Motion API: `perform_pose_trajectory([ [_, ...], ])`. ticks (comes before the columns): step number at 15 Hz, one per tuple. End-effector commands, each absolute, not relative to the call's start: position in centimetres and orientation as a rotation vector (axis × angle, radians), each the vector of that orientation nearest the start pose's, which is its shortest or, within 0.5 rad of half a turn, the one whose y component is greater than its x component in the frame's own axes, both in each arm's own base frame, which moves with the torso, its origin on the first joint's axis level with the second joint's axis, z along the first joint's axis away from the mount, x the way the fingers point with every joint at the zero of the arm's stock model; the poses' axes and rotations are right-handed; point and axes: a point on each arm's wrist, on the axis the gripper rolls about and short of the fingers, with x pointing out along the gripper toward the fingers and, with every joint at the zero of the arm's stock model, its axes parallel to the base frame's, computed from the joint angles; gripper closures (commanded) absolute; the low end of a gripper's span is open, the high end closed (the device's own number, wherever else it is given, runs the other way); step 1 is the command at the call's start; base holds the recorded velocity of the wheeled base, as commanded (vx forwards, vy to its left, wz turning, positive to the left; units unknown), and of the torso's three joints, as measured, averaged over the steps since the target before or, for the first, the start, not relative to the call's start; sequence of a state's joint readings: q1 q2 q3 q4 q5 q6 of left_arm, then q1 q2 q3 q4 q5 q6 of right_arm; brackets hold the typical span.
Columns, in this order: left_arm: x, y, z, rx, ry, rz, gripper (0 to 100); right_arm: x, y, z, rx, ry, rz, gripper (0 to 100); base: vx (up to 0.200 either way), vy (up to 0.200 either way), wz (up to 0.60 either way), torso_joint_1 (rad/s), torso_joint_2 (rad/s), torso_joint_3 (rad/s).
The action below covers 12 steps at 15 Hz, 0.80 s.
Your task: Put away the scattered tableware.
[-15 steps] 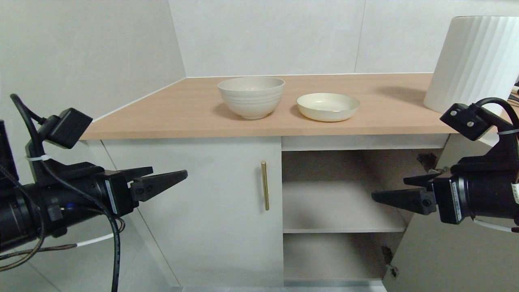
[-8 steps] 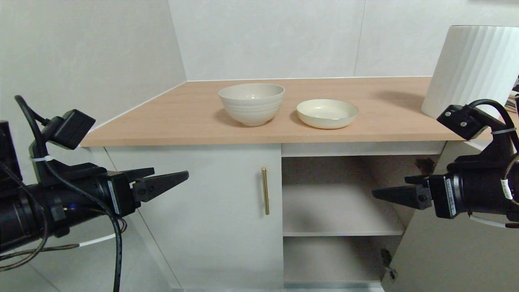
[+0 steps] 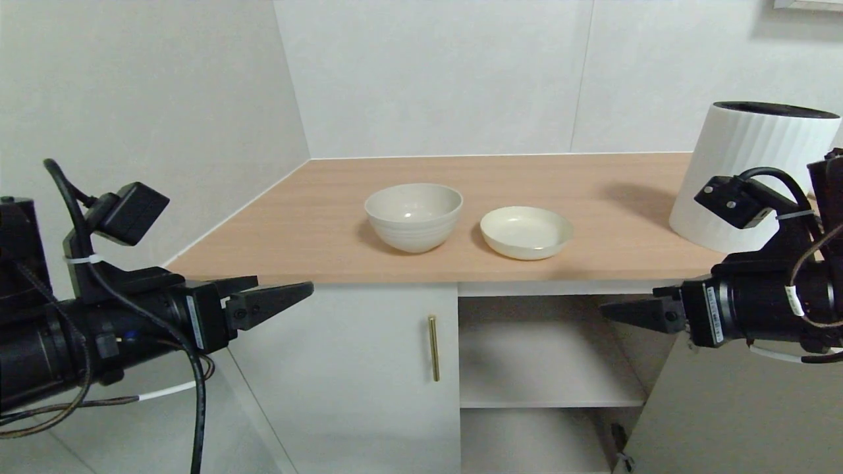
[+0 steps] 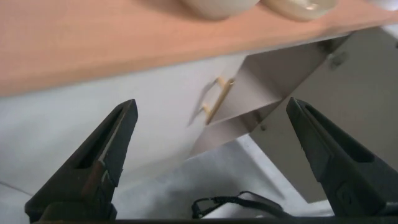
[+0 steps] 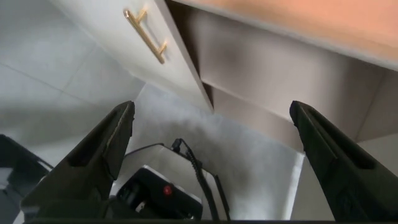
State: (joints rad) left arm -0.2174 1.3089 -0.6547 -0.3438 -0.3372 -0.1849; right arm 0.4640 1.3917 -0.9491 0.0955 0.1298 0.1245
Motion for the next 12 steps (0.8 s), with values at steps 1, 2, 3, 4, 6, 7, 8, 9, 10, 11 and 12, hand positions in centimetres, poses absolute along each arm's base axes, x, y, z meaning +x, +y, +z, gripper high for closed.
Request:
perform_pose_trajectory([
  [1, 19.8, -5.2, 21.1, -0.198, 0.373, -0.521, 0, 20.4, 10.4, 23.3, 0.019, 0.586, 0.540, 0, 0.000, 0.000, 0.00, 0.188, -0.46, -0.286],
  [2, 19.9, -5.2, 21.0, -0.199, 0.377, -0.529, 0, 20.5, 10.3, 23.2, 0.011, 0.588, 0.538, 0, 0.000, 0.000, 0.00, 0.193, -0.47, -0.271],
  [3, 19.9, -5.3, 21.0, -0.201, 0.380, -0.543, 0, 20.7, 10.3, 23.0, 0.009, 0.596, 0.536, 0, 0.000, 0.000, 0.00, 0.203, -0.47, -0.276],
  [4, 19.9, -5.3, 21.0, -0.209, 0.384, -0.551, 0, 20.8, 10.4, 22.8, 0.008, 0.602, 0.534, 0, 0.000, 0.000, 0.00, 0.188, -0.47, -0.276],
  [6, 20.0, -5.3, 21.2, -0.233, 0.388, -0.550, 0, 21.0, 10.4, 22.7, 0.008, 0.605, 0.531, 0, 0.000, 0.000, 0.00, 0.215, -0.49, -0.283],
  [7, 20.2, -5.4, 21.2, -0.243, 0.393, -0.550, 0, 21.1, 10.4, 22.8, 0.010, 0.595, 0.530, 0, 0.000, 0.000, 0.00, 0.212, -0.49, -0.281],
  [8, 20.4, -5.5, 21.2, -0.243, 0.396, -0.550, 0, 21.3, 10.5, 22.8, 0.014, 0.582, 0.530, 0, 0.000, 0.000, 0.00, 0.222, -0.50, -0.276],
  [9, 20.8, -5.6, 21.2, -0.243, 0.403, -0.549, 0, 21.5, 10.6, 22.8, 0.015, 0.574, 0.531, 0, 0.000, 0.000, 0.00, 0.232, -0.50, -0.290],
  [10, 21.2, -5.7, 21.3, -0.243, 0.416, -0.547, 0, 21.6, 10.6, 22.6, 0.013, 0.578, 0.531, 0, 0.000, 0.000, 0.00, 0.227, -0.52, -0.290],
  [11, 21.4, -5.9, 21.5, -0.243, 0.428, -0.550, 0, 21.7, 10.7, 22.5, 0.013, 0.582, 0.532, 0, 0.000, 0.000, 0.00, 0.232, -0.52, -0.286],
  [12, 21.9, -6.6, 22.3, -0.239, 0.476, -0.566, 0, 22.3, 11.0, 22.1, 0.014, 0.579, 0.532, 0, 0.000, 0.000, 0.00, 0.188, -0.41, -0.217],
])
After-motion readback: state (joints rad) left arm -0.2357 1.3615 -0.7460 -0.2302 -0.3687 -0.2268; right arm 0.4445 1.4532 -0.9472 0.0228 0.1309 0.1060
